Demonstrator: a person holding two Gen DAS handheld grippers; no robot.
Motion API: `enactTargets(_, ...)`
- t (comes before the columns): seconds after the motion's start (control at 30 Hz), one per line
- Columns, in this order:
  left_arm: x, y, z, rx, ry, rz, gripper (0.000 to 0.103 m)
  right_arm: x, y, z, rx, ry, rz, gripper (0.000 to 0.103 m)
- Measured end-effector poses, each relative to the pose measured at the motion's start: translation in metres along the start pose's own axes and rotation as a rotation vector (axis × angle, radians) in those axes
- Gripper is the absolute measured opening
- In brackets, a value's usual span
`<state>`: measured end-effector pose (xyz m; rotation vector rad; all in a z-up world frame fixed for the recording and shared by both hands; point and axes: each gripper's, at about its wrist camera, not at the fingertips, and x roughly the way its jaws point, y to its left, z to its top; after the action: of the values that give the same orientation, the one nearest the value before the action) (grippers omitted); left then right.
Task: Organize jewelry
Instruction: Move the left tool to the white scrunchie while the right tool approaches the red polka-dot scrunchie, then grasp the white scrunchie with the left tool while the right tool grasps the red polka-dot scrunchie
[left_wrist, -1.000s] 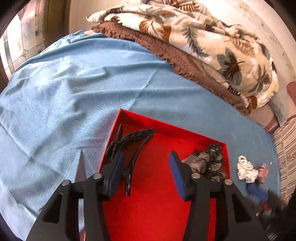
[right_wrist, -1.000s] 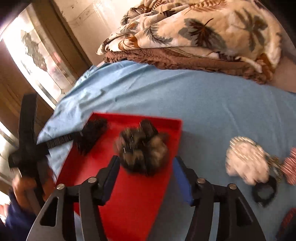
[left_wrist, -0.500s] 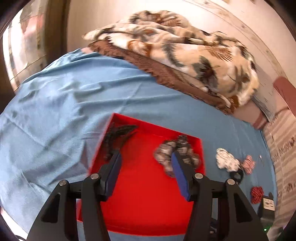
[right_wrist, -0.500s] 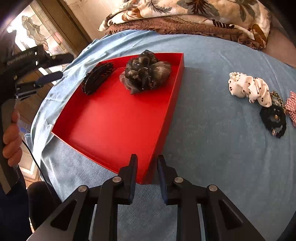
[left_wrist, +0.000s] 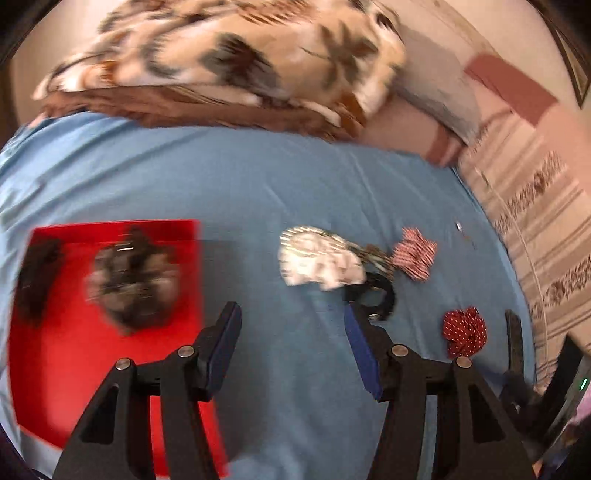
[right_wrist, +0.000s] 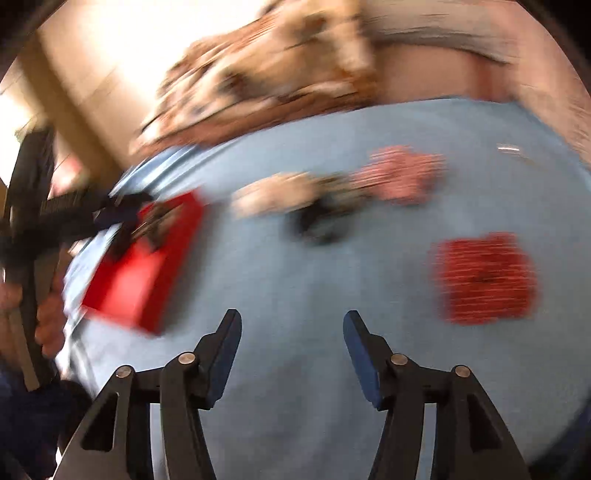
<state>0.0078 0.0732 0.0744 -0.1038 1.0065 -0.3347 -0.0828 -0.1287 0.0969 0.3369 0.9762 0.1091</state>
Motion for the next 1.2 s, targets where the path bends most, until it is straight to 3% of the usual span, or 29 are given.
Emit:
enactTargets(0.07, 0.022, -0.012, 0.004, 0.015, 0.031, -0.010, 0.057, -0.009, -0.040, 0.007, 0.064, -0.043, -0.084, 0.069)
enactTargets(0.23, 0.070, -0.027, 0.015, 0.039, 0.078, 0.010, 0.057, -0.010, -0.102, 0.013, 0.188, -0.089, -0.140, 0.073)
enactTargets(0.5, 0.102, -0.030, 0.025, 0.039, 0.112, 0.032, 0.055, 0.015, -0.114, 0.009, 0.233, -0.056, -0.092, 0.073)
enactTargets(0.57, 0.103, -0.030, 0.024, 0.038, 0.117, 0.033, 0.024, 0.019, -0.117, 0.010, 0.234, -0.053, -0.084, 0.073)
enactTargets(0.6, 0.105, -0.032, 0.024, 0.038, 0.131, 0.030, 0.013, 0.020, -0.118, 0.010, 0.238, -0.049, -0.074, 0.073)
enactTargets(0.63, 0.104, -0.032, 0.023, 0.036, 0.133, 0.030, 0.013, 0.022, -0.116, 0.009, 0.240, -0.047, -0.070, 0.073)
enactTargets(0.67, 0.102, -0.033, 0.022, 0.037, 0.125, 0.034, 0.013, 0.022, -0.116, 0.009, 0.239, -0.049, -0.064, 0.068)
enactTargets(0.7, 0.097, -0.035, 0.020, 0.045, 0.116, 0.031, 0.013, 0.023, -0.115, 0.008, 0.236, -0.048, -0.053, 0.051)
enactTargets(0.77, 0.082, -0.040, 0.016, 0.057, 0.101, 0.016, 0.013, 0.027, -0.115, 0.008, 0.230, -0.031, -0.042, 0.030)
enactTargets(0.87, 0.053, -0.048, 0.006, 0.066, 0.070, -0.016, 0.013, 0.025, -0.113, 0.007, 0.229, -0.042, -0.032, 0.019)
enactTargets(1.07, -0.007, -0.057, -0.021, 0.040, 0.013, -0.118, 0.013, 0.017, -0.109, 0.005, 0.228, -0.066, -0.009, 0.014)
enactTargets(1.2, -0.031, -0.054, -0.038, 0.006, 0.001, -0.140, 0.013, 0.008, -0.105, 0.000, 0.250, -0.081, 0.021, 0.014)
